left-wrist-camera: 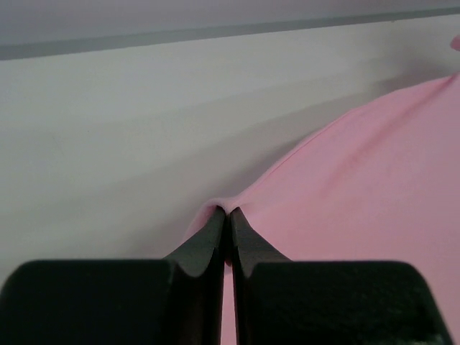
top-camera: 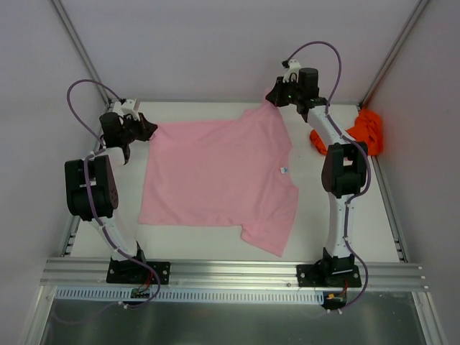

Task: Fold and stack the t-shirts
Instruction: Flatten out the tshirt, then fold the flattened tshirt in 1/3 of the way

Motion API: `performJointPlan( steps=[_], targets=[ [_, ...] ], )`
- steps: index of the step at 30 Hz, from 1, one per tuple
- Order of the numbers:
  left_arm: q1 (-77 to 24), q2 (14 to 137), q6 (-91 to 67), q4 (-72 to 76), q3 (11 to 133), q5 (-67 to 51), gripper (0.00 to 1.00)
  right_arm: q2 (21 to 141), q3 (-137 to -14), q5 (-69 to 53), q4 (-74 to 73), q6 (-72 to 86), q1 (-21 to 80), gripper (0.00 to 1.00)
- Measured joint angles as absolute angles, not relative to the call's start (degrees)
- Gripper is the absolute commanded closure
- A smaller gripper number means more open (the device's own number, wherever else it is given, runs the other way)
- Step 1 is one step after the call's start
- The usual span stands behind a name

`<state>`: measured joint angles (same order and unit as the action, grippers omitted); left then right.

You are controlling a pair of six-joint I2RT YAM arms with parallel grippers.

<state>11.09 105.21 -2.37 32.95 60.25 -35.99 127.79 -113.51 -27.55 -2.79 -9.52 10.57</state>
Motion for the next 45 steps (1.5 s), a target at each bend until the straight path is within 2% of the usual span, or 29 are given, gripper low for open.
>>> performJointPlan(
  steps=[13, 23, 38, 45],
  targets=[
    [13.3, 111.0, 7.6, 34.8, 65.8, -47.5, 1.0, 131.1, -117.5, -30.3, -2.3, -8.6, 10.1, 0.99],
    [13.3, 112.5, 21.8, 26.5, 74.1, -48.2, 1.0, 133.4, -121.5, -30.9, -2.5, -8.6, 10.1, 0.99],
    [13.3, 112.5, 33.7, 23.3, 74.0, -49.6, 1.0, 133.5, -121.5, -32.3, -4.3, -9.3, 10.1, 0.99],
    [13.5, 109.7, 36.7, 27.1, 65.9, -53.0, 1.0, 130.5, -115.5, -34.9, -4.4, -10.1, 10.1, 0.99]
  ],
)
